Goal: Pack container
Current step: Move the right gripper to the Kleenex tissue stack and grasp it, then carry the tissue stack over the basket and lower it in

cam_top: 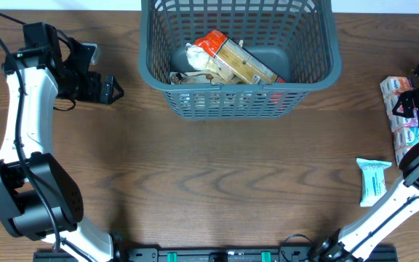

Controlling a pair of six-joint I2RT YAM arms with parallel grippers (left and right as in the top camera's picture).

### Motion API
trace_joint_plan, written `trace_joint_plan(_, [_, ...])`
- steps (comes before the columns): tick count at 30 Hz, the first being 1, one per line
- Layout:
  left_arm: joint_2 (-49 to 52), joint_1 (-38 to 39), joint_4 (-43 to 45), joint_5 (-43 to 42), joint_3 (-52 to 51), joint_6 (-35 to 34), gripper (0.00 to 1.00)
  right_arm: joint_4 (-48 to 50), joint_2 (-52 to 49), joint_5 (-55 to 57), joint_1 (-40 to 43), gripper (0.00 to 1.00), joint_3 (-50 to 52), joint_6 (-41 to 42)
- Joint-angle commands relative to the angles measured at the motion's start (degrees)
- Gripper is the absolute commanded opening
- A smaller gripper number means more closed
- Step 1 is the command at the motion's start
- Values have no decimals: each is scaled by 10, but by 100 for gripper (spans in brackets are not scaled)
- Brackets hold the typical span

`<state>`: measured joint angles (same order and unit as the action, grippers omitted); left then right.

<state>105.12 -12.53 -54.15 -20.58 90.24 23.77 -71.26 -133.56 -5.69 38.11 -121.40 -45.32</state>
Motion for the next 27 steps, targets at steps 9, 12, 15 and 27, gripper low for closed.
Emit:
trace_joint_plan(9, [0,2,-2,3,-1,-12,99,2,-105,-7,-3,99,3,30])
trace_joint_plan(12, [0,2,-2,3,-1,-15,99,8,-109,-34,-3,99,3,61])
trace_joint_plan(15, [0,2,-2,3,-1,-19,99,7,-103,-67,-3,77,3,72])
trace_joint_plan(27, [0,1,-2,3,-1,-18,99,-16,-35,-123,-27,6,1,110])
